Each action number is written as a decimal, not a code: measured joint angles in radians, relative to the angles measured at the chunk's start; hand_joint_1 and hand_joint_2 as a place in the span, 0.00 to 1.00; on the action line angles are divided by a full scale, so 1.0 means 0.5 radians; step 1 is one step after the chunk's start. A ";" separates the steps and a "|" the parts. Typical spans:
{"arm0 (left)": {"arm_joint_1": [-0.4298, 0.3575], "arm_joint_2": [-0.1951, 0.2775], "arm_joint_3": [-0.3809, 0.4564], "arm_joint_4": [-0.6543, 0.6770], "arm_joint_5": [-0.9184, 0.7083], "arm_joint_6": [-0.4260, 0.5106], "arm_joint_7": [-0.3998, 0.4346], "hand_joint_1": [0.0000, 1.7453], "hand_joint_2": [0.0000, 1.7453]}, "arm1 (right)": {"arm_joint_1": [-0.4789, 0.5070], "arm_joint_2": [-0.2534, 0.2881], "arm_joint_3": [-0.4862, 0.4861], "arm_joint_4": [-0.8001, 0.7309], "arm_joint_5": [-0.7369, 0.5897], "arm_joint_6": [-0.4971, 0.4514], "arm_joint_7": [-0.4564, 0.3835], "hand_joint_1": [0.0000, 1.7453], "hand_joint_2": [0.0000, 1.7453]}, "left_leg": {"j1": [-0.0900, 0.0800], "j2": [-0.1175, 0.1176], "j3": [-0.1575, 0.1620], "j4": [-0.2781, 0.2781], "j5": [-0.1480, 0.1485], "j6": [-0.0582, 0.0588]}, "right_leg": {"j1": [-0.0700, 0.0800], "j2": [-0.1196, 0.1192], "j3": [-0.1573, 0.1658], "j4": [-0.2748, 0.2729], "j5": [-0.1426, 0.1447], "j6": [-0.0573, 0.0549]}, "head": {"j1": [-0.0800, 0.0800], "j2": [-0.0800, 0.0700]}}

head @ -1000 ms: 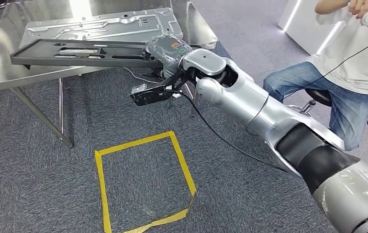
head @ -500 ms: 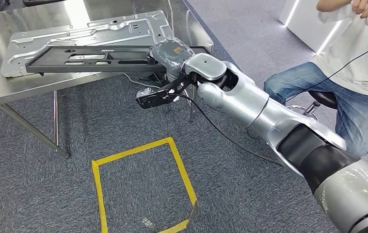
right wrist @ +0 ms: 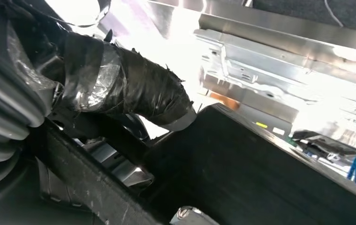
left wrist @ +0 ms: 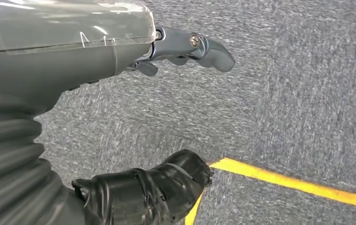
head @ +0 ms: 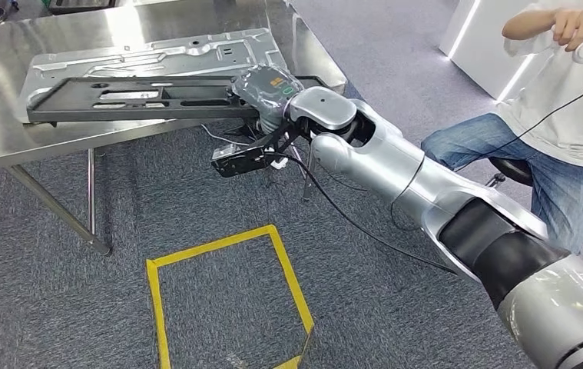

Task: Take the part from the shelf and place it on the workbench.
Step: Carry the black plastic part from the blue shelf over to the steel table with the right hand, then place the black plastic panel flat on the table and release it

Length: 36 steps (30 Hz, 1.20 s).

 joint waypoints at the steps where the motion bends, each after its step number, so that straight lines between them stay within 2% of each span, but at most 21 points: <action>1: 0.001 0.000 0.000 0.000 -0.001 0.000 0.002 0.00 1.00 | 0.003 -0.001 0.001 0.001 0.000 0.000 -0.001 1.00 1.00 | -0.001 -0.001 -0.001 0.005 -0.006 0.002 | 0.000 -0.001 -0.039 0.081 -0.020 0.004 | 0.000 0.000; 2: 0.003 0.000 0.000 0.000 -0.001 0.000 0.004 0.00 1.00 | 0.006 -0.001 0.002 0.002 0.000 0.001 -0.001 1.00 1.00 | -0.001 -0.002 -0.001 0.012 -0.012 0.002 | -0.001 -0.001 -0.046 0.092 -0.004 0.006 | 0.000 0.000; 3: 0.005 -0.001 0.000 0.000 -0.002 0.000 0.006 0.00 1.00 | 0.008 -0.002 0.002 0.003 0.001 0.000 -0.001 1.00 1.00 | -0.001 -0.004 -0.001 0.021 -0.019 -0.001 | -0.002 -0.003 -0.013 0.024 0.047 0.006 | 0.000 0.000; 4: 0.006 -0.001 0.000 0.000 -0.004 0.000 0.010 0.00 1.00 | 0.007 -0.002 0.002 0.003 0.002 -0.001 -0.001 1.00 1.00 | -0.001 -0.006 -0.001 0.034 -0.028 -0.007 | -0.004 -0.004 0.052 -0.106 0.115 0.005 | 0.000 0.000; 6: 0.004 -0.001 0.000 0.000 -0.006 0.001 0.017 0.00 1.00 | 0.003 -0.002 0.002 0.004 0.004 -0.005 -0.002 1.00 1.00 | -0.007 -0.008 -0.008 0.063 -0.047 -0.023 | -0.005 -0.004 0.166 -0.328 0.188 -0.005 | 0.000 0.000; 7: 0.003 0.000 0.000 0.000 -0.007 0.002 0.020 0.00 1.00 | 0.001 -0.002 0.002 0.005 0.005 -0.008 -0.002 1.00 1.00 | -0.009 -0.009 -0.014 0.073 -0.054 -0.033 | -0.002 -0.002 0.193 -0.380 0.195 -0.013 | 0.000 0.000; 11: 0.004 0.002 0.000 -0.001 -0.007 0.007 0.029 0.00 1.00 | 0.000 -0.002 0.002 0.011 0.011 -0.014 -0.003 1.00 1.00 | -0.013 -0.007 -0.028 0.094 -0.075 -0.069 | -0.004 0.002 0.208 -0.402 0.194 -0.052 | -0.001 0.000; 13: 0.004 0.004 0.000 -0.002 -0.006 0.010 0.033 0.00 1.00 | 0.000 -0.004 0.002 0.012 0.013 -0.017 -0.003 1.00 1.00 | -0.008 -0.004 -0.094 0.236 -0.148 -0.092 | -0.012 0.000 0.223 -0.411 0.191 -0.070 | -0.003 0.000; 15: 0.004 0.005 0.000 -0.002 -0.004 0.010 0.038 0.00 1.00 | 0.002 -0.006 0.002 0.013 0.014 -0.018 -0.003 1.00 1.00 | -0.002 -0.002 -0.230 0.495 -0.244 -0.110 | -0.012 0.001 0.230 -0.411 0.182 -0.082 | -0.004 0.000; 17: 0.007 0.006 0.000 -0.002 -0.002 0.008 0.042 0.00 1.00 | 0.011 -0.006 0.002 0.013 0.016 -0.017 -0.003 1.00 1.00 | -0.001 -0.002 -0.319 0.616 -0.241 -0.111 | -0.009 0.004 0.242 -0.411 0.170 -0.085 | -0.004 0.000; 18: 0.008 0.006 0.000 -0.002 -0.002 0.007 0.043 0.00 1.00 | 0.015 -0.006 0.002 0.013 0.017 -0.017 -0.003 1.00 1.00 | -0.002 -0.002 -0.314 0.579 -0.193 -0.106 | -0.008 0.006 0.252 -0.411 0.162 -0.084 | -0.004 0.000; 20: 0.008 0.008 0.000 -0.002 -0.001 0.006 0.044 0.00 1.00 | 0.019 -0.007 0.002 0.013 0.022 -0.017 -0.002 1.00 1.00 | -0.007 -0.002 -0.202 0.325 -0.047 -0.081 | -0.004 0.006 0.283 -0.414 0.140 -0.078 | -0.004 0.000; 21: 0.007 0.010 0.000 -0.002 -0.001 0.006 0.044 0.00 1.00 | 0.016 -0.008 0.002 0.013 0.025 -0.018 -0.002 1.00 1.00 | -0.014 -0.002 -0.141 0.205 -0.005 -0.067 | -0.002 0.007 0.294 -0.418 0.132 -0.073 | -0.003 0.000; 23: 0.004 0.014 0.000 -0.002 -0.001 0.006 0.046 0.00 1.00 | 0.012 -0.010 0.002 0.014 0.030 -0.018 -0.002 1.00 1.00 | -0.028 -0.002 -0.072 0.071 0.005 -0.043 | 0.001 0.008 0.308 -0.432 0.127 -0.055 | -0.003 0.000; 26: 0.007 0.014 -0.001 -0.002 -0.001 0.001 0.049 0.00 1.00 | 0.017 -0.016 0.002 0.016 0.033 -0.018 -0.002 1.00 1.00 | -0.024 -0.001 -0.027 0.016 -0.004 -0.018 | 0.006 0.006 0.321 -0.421 0.132 -0.023 | 0.001 0.000; 28: 0.007 0.014 -0.001 -0.002 0.000 -0.001 0.050 0.00 1.00 | 0.014 -0.023 0.002 0.017 0.034 -0.019 -0.002 1.00 1.00 | -0.014 -0.002 0.013 -0.004 -0.011 0.000 | 0.006 0.003 0.253 -0.288 0.080 -0.011 | 0.003 0.000; 31: 0.004 0.014 -0.001 -0.002 0.000 0.000 0.051 0.00 1.00 | 0.020 -0.027 0.002 0.021 0.034 -0.021 -0.005 1.00 1.00 | -0.010 -0.004 0.050 -0.005 -0.043 0.018 | 0.002 -0.001 0.010 0.075 -0.030 0.007 | 0.006 0.000; 32: 0.007 0.014 -0.001 -0.002 0.000 0.001 0.051 0.00 1.00 | 0.029 -0.028 0.002 0.024 0.034 -0.021 -0.005 1.00 1.00 | -0.009 -0.006 0.066 -0.003 -0.058 0.017 | 0.000 -0.002 -0.043 0.122 -0.020 0.012 | 0.006 0.000; 33: 0.011 0.013 -0.001 -0.002 0.000 0.001 0.052 0.00 1.00 | 0.037 -0.029 0.002 0.027 0.034 -0.020 -0.005 1.00 1.00 | -0.008 -0.008 0.088 0.000 -0.076 0.014 | -0.003 -0.003 -0.061 0.094 0.031 0.016 | 0.007 0.000; 35: 0.016 0.012 -0.001 -0.002 0.001 0.002 0.054 0.00 1.00 | 0.041 -0.031 0.002 0.032 0.034 -0.020 -0.005 1.00 1.00 | -0.007 -0.011 0.130 0.007 -0.118 0.002 | -0.010 -0.007 -0.004 -0.148 0.220 0.021 | 0.007 0.000; 36: 0.015 0.012 -0.001 -0.002 0.001 0.002 0.055 0.00 1.00 | 0.037 -0.031 0.002 0.034 0.034 -0.020 -0.005 1.00 1.00 | -0.009 -0.011 0.147 0.012 -0.138 -0.009 | -0.011 -0.008 0.035 -0.279 0.283 0.019 | 0.006 0.000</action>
